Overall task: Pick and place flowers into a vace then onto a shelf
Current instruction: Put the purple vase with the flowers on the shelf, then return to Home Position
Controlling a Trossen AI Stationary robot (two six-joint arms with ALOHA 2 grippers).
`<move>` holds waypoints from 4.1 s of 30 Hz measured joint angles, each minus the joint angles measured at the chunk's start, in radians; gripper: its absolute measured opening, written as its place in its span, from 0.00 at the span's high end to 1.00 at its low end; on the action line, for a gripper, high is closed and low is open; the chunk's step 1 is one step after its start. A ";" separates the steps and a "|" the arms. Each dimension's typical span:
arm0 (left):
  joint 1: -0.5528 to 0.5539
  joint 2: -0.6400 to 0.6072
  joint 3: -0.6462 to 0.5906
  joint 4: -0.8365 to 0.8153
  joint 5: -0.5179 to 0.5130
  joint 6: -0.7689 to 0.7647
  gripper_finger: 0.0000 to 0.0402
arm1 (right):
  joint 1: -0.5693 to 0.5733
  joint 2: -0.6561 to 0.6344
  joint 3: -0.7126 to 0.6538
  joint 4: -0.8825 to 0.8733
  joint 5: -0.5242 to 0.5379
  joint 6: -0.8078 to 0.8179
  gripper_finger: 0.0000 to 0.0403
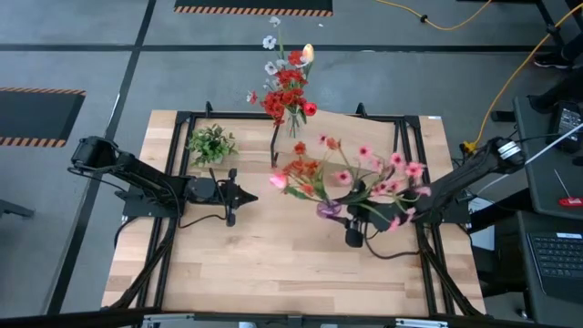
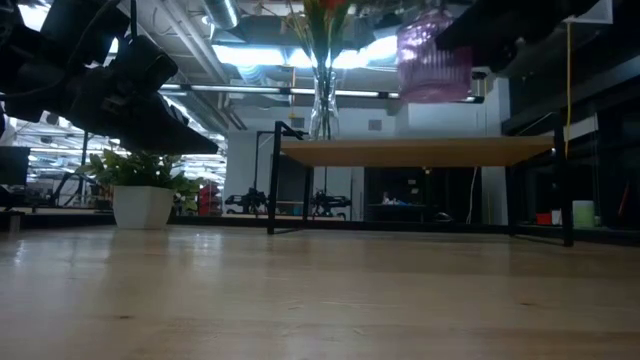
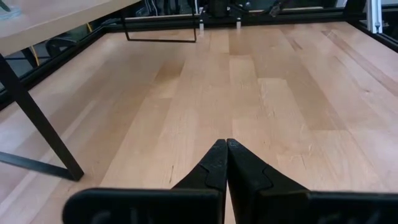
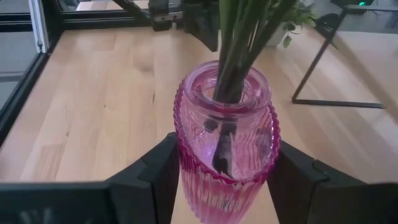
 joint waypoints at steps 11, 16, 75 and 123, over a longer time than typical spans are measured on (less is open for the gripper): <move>0.000 0.000 0.000 0.019 0.000 0.000 0.99 | -0.036 -0.231 0.000 -0.248 0.022 -0.025 0.54; 0.000 0.000 0.000 0.019 0.000 0.000 1.00 | -0.085 -0.318 0.000 -0.349 0.034 -0.025 0.54; 0.000 0.000 0.000 0.019 -0.019 -0.007 1.00 | -0.783 -0.634 -0.260 -0.208 -0.332 -0.286 0.54; 0.000 0.000 0.000 0.019 -0.019 -0.007 1.00 | -0.855 -0.587 -0.259 -0.196 -0.375 -0.283 0.14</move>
